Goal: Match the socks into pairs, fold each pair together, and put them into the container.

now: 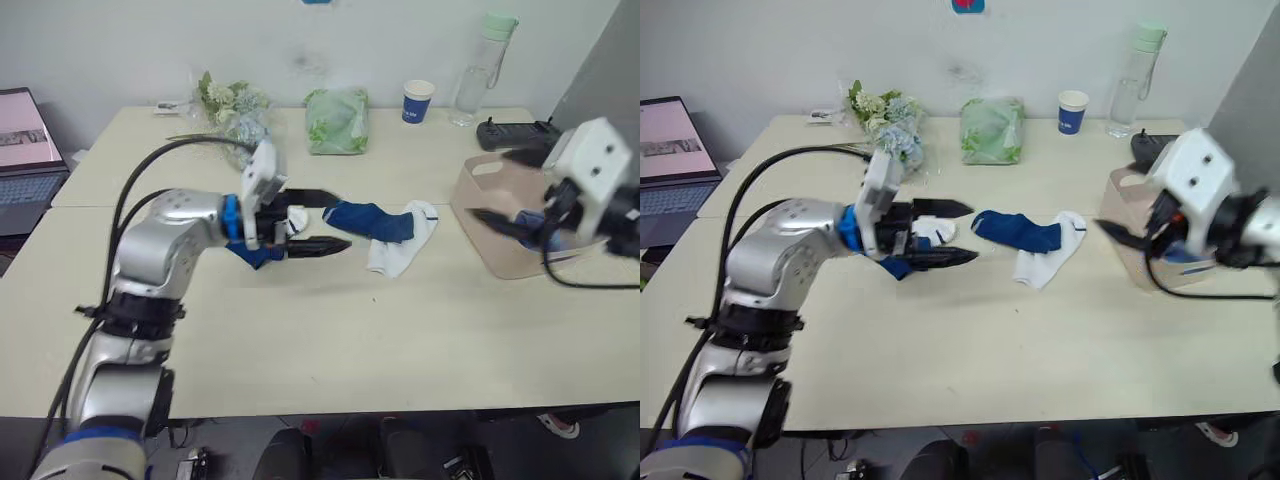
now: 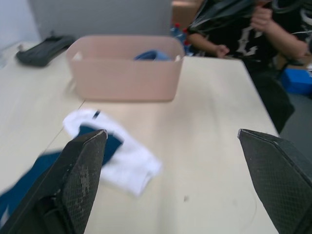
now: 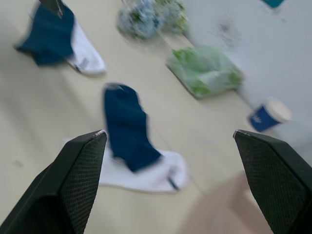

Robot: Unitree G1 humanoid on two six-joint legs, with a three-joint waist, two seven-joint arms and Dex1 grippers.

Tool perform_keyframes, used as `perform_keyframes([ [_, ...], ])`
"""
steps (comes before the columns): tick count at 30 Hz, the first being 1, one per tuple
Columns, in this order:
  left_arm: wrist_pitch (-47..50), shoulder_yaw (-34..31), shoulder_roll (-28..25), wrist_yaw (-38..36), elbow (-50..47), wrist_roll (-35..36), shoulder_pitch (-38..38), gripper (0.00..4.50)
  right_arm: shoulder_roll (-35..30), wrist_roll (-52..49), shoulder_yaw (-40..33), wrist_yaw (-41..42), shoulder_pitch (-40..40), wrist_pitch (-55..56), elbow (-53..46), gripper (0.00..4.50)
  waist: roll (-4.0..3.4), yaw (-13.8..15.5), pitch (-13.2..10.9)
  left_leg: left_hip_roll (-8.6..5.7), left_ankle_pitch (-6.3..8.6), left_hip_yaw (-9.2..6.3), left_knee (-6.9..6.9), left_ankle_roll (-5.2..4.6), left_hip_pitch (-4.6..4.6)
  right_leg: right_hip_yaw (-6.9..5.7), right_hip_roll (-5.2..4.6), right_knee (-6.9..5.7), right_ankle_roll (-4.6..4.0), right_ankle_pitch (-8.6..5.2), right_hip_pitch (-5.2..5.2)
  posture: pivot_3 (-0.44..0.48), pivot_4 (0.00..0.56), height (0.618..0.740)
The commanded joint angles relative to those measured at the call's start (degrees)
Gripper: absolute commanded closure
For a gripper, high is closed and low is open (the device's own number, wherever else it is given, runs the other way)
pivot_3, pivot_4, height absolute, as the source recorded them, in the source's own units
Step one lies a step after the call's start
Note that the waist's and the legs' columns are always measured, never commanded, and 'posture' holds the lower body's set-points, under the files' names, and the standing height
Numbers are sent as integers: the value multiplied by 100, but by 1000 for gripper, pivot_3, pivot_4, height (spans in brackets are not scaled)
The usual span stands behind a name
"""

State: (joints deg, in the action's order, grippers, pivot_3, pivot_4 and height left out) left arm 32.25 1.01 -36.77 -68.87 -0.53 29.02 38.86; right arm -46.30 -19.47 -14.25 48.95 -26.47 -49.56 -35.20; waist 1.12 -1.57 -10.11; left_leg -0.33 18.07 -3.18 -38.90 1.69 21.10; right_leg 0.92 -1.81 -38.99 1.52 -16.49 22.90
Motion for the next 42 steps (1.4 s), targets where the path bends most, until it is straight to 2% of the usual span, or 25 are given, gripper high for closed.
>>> perform_keyframes([
  [1, -214, -509, -382, 166, -441, -25, -603, 0, 252, -221, -85, -520, 388, -251, -695, 21, -1, 10, 0, -3, 0, 1, -3, 0, 11, 0, -4, -3, 0, 0, 12, 0, 150, 740],
  [4, -442, -876, -690, 293, -506, -118, -1382, 0, 452, -289, 34, -736, 1161, -214, -1118, 21, 2, 52, 4, -8, -1, -2, -5, 2, 32, -6, -14, 3, 0, 0, 26, 0, 150, 740],
  [9, -605, -1333, -792, 592, -849, -113, -2380, 0, 371, 119, 239, -913, 2414, 345, -1191, 21, 4, 142, 6, -14, 10, -5, -12, -19, 42, -11, -19, 6, 2, 3, 30, 0, 150, 740],
  [13, -504, -1888, -592, 1023, -1292, 80, -3432, 0, 539, 148, 428, -1064, 3072, 596, -1294, 21, 2, 129, 7, -11, 11, -2, -11, -20, 35, -11, -18, 0, 1, 3, 28, 0, 150, 740],
  [16, -590, -2280, -396, 1347, -1500, 133, -4088, 0, 585, 275, 575, -1196, 3177, 860, -1271, 21, 2, 94, 7, -5, 11, 3, -9, -20, 24, -9, -16, -4, -4, 7, 25, 0, 150, 740],
  [23, -631, -2526, -352, 1560, -1838, 229, -4633, 0, 525, 388, 951, -1187, 2869, 1196, -959, 21, 4, 109, 6, -4, 12, -2, -2, -22, -36, -16, -12, 10, -11, 10, -43, 0, 150, 740],
  [30, -368, -2513, -363, 1741, -1971, 529, -4593, 0, 255, 1169, 1625, -1232, 2187, 1728, -233, 21, 4, 108, 6, -6, 12, -2, -2, -21, -36, -15, -12, 12, -11, 11, -44, 0, 150, 740],
  [35, -87, -2256, -432, 1692, -2369, 787, -4592, 0, 540, 1834, 2242, -1507, 1204, 2006, 850, 21, 6, 67, 5, -6, 12, 0, -2, -21, -36, -13, -12, 10, -12, 11, -43, 0, 150, 740],
  [39, 40, -1861, -493, 1586, -2602, 971, -4122, 0, 618, 2974, 2974, -1854, 85, 2692, 2374, 21, 5, 37, 4, -7, 11, -1, -2, -20, -36, -14, -12, 7, -13, 11, -41, 0, 150, 740],
  [42, 155, -1669, -594, 1478, -2636, 1087, -3819, 0, 548, 3479, 3314, -1847, -332, 3337, 3040, 21, 5, 43, 4, -11, 10, 0, -4, -18, -30, -13, -12, 7, -14, 12, -35, 0, 150, 740],
])
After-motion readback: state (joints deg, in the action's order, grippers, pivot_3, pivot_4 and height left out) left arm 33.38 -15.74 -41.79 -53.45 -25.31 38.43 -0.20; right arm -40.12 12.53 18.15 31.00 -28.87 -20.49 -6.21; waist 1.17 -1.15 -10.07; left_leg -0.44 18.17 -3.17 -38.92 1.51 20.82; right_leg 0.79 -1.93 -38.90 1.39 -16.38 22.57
